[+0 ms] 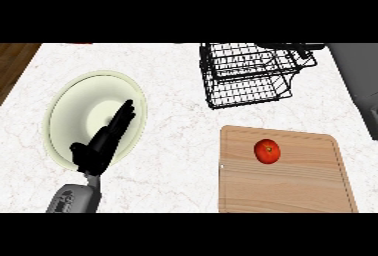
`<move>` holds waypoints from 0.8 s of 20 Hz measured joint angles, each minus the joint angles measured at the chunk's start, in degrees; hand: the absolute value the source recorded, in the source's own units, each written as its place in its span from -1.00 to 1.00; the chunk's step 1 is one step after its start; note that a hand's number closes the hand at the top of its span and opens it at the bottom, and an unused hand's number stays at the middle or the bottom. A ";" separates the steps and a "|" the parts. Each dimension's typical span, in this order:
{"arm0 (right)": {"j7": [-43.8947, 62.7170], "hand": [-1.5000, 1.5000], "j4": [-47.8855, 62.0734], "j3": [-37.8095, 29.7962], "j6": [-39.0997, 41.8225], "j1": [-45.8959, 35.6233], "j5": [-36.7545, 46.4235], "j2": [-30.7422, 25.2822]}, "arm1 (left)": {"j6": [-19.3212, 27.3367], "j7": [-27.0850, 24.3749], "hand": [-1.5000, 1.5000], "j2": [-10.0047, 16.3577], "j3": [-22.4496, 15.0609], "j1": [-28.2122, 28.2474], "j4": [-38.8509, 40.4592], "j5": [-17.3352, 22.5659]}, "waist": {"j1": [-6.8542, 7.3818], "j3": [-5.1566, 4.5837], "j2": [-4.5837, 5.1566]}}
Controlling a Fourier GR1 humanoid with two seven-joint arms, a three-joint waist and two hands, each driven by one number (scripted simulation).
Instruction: Pick the lemon from the cutting board and place it in the tiered basket
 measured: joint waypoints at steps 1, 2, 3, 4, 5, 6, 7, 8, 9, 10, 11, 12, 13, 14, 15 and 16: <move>-0.30 1.00 0.81 0.02 -0.85 -0.11 0.22 0.86 | 0.00 0.11 0.00 -0.13 0.05 -0.51 0.48 -0.01 | 0.11 0.00 0.09; -0.28 1.00 1.51 -0.06 -0.92 -0.71 0.27 1.35 | 0.00 0.07 0.00 -0.03 0.27 -0.77 0.72 -0.02 | 0.13 0.00 0.12; -0.27 1.00 2.14 -0.26 -1.29 -1.01 0.17 2.16 | 0.21 0.06 0.00 -0.30 0.04 -0.34 0.30 -0.17 | 0.21 0.01 0.10; -0.54 1.00 2.62 -0.52 -1.36 -1.08 0.01 2.53 | 0.28 0.69 0.00 -0.59 0.06 -0.75 0.31 -0.01 | 0.12 0.00 0.08; -0.63 1.00 3.10 -0.68 -1.80 -0.91 -0.12 3.53 | 0.05 0.22 0.00 -0.43 0.07 -0.55 0.54 -0.10 | 0.06 0.01 0.06; -0.65 1.00 3.55 -0.90 -1.93 -1.01 -0.28 4.16 | -0.05 0.45 0.00 -0.21 0.15 -0.68 0.38 -0.15 | 0.03 0.01 0.05; -0.43 1.00 4.20 -1.40 -1.71 -1.55 -0.67 4.45 | -0.20 0.62 0.00 -0.19 0.20 -0.88 0.35 -0.06 | 0.13 0.01 0.10; -0.13 1.00 4.77 -1.82 -1.71 -1.81 -1.04 5.05 | 0.15 0.61 0.00 -0.48 0.10 -1.02 0.36 -0.30 | 0.14 0.01 0.09; 0.17 1.00 5.09 -2.26 -1.66 -1.66 -1.49 5.66 | 0.14 0.43 0.00 -0.44 0.22 -0.85 0.37 -0.30 | -0.01 0.00 0.02; 0.77 1.00 5.55 -2.88 -1.29 -2.05 -2.07 5.89 | 0.18 0.15 0.00 -0.59 -0.10 -0.05 0.04 -0.51 | 0.03 0.01 0.01; 1.72 1.00 6.04 -3.42 -0.66 -2.49 -2.62 6.13 | -0.10 -0.10 0.00 -0.42 0.13 0.06 0.28 -0.34 | -0.05 0.00 -0.02; 3.26 1.00 6.97 -4.33 -0.05 -2.92 -3.48 6.34 | -0.21 0.38 0.00 -0.34 0.24 -0.08 -0.12 -0.11 | 0.08 0.00 0.00; 5.18 1.00 8.01 -5.40 0.73 -3.09 -4.54 6.53 | 0.09 0.50 0.00 -0.55 0.15 -0.12 -0.14 -0.30 | -0.03 -0.01 -0.04; 7.11 -1.00 9.02 -6.16 1.49 -3.32 -5.31 6.82 | -0.09 0.39 0.00 -0.37 0.40 -0.23 0.03 -0.15 | -0.06 -0.01 -0.04; 8.86 -1.00 9.81 -7.13 2.34 -3.54 -6.30 6.82 | -0.24 0.33 0.00 -0.31 0.58 -0.07 0.26 0.03 | -0.17 -0.01 -0.07; 10.91 -1.00 10.54 -8.15 3.11 -4.30 -7.34 6.90 | -0.11 0.21 0.00 -0.29 0.74 -0.39 0.77 -0.09 | -0.21 -0.01 -0.03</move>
